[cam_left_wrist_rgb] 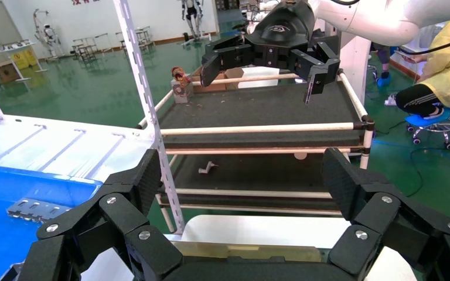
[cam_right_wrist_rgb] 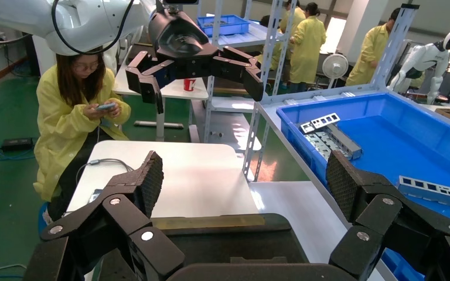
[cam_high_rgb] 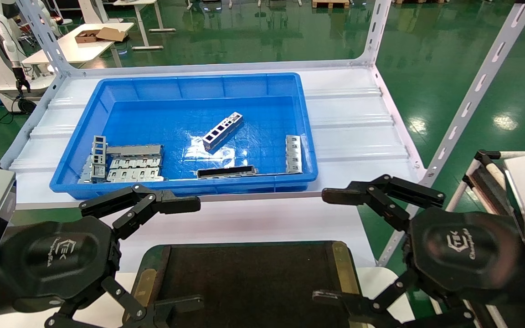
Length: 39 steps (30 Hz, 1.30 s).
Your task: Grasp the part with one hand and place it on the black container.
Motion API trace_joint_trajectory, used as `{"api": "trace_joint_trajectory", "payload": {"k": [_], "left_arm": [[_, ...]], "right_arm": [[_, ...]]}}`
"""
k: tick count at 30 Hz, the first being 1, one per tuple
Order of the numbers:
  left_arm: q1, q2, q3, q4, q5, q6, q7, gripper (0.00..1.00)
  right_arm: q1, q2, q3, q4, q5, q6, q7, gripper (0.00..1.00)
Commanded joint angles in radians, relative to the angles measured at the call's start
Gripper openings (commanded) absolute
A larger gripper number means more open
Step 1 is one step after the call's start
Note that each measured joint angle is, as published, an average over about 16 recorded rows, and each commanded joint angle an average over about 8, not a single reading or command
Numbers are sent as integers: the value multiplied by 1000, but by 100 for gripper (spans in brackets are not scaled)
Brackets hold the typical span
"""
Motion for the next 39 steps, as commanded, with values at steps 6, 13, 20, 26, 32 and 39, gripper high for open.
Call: {"api": "trace_joint_trajectory", "payload": {"k": [6,13,20,26,32,39], "left_arm": [[0,0,0,0,0,0,0,100],[0,0,0,0,0,0,0,100],[0,0,0,0,0,0,0,100],[-1,3,1,-2,13,-16,4,100],[-5,26,14,-12,84,-122,-7,100],[-46,100,57,3,220,-340,-87,100]], "right_arm": [[0,0,0,0,0,0,0,100],[0,0,0,0,0,0,0,100],[0,0,0,0,0,0,0,100],[0,0,0,0,0,0,0,100],[0,0,0,0,0,0,0,100],[0,0,0,0,0,0,0,100]]}}
